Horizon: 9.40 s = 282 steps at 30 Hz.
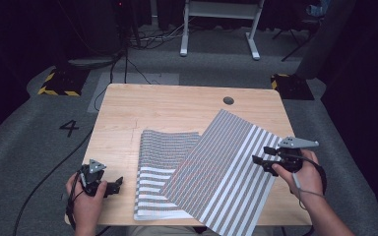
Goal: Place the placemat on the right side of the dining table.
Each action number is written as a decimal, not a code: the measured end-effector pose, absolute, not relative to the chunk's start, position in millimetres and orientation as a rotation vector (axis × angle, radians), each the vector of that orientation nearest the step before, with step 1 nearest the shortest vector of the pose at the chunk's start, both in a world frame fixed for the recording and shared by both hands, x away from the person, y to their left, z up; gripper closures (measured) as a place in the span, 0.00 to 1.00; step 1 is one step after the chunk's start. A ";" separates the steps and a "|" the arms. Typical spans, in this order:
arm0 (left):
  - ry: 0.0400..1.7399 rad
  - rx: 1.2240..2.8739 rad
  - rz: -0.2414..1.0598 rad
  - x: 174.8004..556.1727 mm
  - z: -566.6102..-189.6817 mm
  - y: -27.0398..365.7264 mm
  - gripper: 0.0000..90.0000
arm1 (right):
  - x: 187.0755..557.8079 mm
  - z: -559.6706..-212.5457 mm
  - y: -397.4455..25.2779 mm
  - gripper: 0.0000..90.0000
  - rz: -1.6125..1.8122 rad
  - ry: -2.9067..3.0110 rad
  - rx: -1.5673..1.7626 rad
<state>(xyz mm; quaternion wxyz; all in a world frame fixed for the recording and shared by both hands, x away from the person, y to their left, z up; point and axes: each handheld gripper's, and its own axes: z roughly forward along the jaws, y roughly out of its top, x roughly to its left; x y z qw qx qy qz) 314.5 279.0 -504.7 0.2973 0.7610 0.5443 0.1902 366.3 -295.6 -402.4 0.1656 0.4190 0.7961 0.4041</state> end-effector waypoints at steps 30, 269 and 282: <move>1.444 2.023 0.503 314.7 -504.8 279.0 0.00 | 412.0 -484.4 -346.4 0.22 0.667 2.104 1.669; 1.438 2.025 0.497 316.3 -504.8 277.0 0.00 | 362.0 -471.5 -231.9 0.92 0.816 2.626 0.976; 1.439 2.024 0.497 316.3 -504.8 277.0 0.00 | 360.4 -471.3 -230.2 0.87 0.820 2.624 0.980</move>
